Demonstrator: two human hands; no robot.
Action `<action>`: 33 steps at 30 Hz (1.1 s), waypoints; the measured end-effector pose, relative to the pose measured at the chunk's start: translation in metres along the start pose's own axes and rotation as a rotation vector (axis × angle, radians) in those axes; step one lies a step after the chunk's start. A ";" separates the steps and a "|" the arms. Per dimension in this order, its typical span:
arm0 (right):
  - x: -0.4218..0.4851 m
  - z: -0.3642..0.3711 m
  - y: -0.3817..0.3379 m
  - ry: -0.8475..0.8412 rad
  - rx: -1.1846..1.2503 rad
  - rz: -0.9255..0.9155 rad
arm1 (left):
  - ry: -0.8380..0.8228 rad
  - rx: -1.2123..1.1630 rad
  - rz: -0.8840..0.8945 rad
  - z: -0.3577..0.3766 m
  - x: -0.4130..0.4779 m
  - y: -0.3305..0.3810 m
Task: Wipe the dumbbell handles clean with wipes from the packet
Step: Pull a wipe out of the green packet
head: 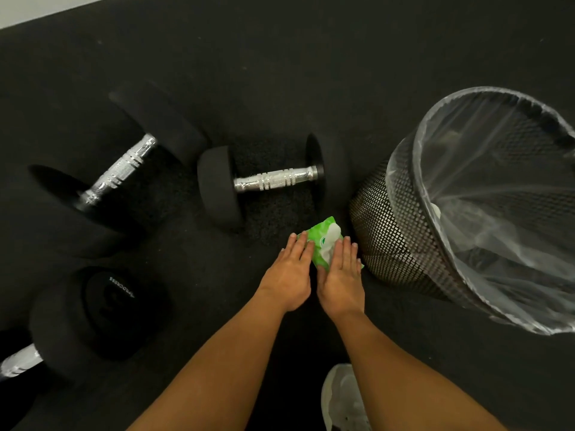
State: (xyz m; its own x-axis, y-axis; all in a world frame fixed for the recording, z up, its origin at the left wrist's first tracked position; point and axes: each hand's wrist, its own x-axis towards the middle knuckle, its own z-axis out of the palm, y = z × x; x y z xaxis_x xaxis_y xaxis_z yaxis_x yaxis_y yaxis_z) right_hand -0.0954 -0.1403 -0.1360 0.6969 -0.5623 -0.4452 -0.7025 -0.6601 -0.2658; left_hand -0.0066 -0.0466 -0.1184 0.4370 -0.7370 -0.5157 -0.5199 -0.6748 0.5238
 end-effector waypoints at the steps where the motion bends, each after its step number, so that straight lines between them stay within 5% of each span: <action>1: 0.001 0.002 0.000 0.009 0.008 0.010 | -0.004 0.006 0.002 0.000 0.002 -0.001; 16: 0.006 0.000 -0.005 0.043 -0.017 0.067 | -0.133 0.046 -0.012 -0.009 0.005 -0.003; 24: -0.001 -0.021 -0.010 0.032 0.210 0.119 | -0.213 0.041 -0.086 -0.016 0.010 0.008; 33: 0.004 -0.031 -0.017 0.233 0.290 0.111 | -0.264 0.040 -0.093 -0.025 0.007 0.012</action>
State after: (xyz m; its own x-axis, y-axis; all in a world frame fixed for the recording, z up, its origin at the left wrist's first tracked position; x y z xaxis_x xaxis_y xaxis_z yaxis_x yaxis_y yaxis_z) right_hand -0.0764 -0.1470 -0.1074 0.6047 -0.7428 -0.2873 -0.7641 -0.4394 -0.4723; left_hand 0.0088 -0.0610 -0.0986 0.2803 -0.6324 -0.7221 -0.5176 -0.7331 0.4411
